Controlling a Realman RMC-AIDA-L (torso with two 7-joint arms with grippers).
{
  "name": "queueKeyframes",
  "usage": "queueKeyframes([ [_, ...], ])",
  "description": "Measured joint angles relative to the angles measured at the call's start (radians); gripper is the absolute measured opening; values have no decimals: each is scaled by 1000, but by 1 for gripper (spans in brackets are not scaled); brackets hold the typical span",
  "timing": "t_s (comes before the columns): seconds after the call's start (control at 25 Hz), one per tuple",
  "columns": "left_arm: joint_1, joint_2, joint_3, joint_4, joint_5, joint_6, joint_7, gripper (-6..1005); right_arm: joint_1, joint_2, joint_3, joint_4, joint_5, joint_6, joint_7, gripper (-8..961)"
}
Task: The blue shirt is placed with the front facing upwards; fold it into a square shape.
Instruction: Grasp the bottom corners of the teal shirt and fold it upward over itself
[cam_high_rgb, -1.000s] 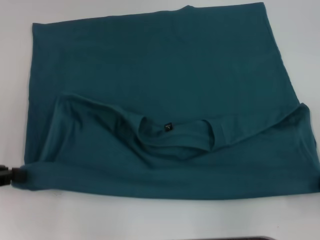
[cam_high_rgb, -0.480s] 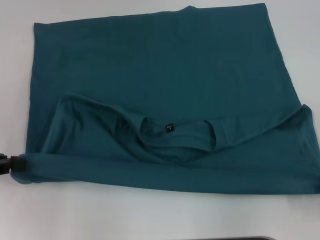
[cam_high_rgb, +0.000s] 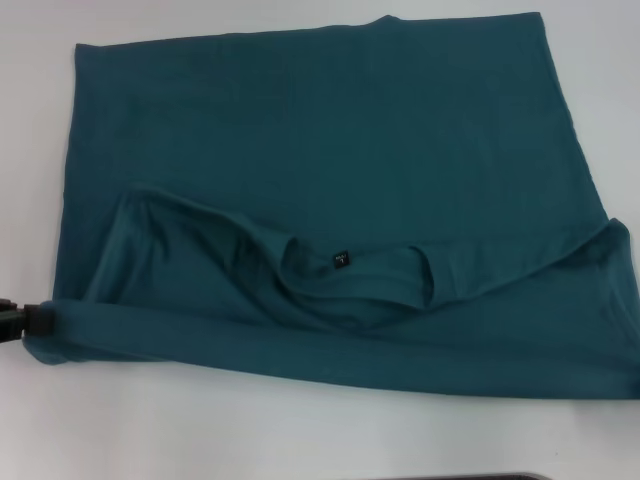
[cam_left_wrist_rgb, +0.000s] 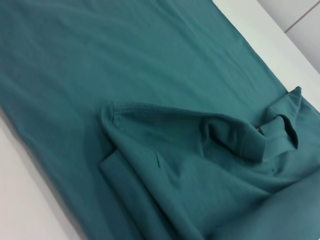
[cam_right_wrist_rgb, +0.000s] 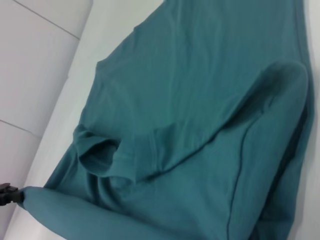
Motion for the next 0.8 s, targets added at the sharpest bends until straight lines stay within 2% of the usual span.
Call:
queueKeyframes([
  [0.8, 39, 0, 19, 9, 5, 73, 42, 24, 33, -13, 4, 6, 0, 10, 12, 107],
])
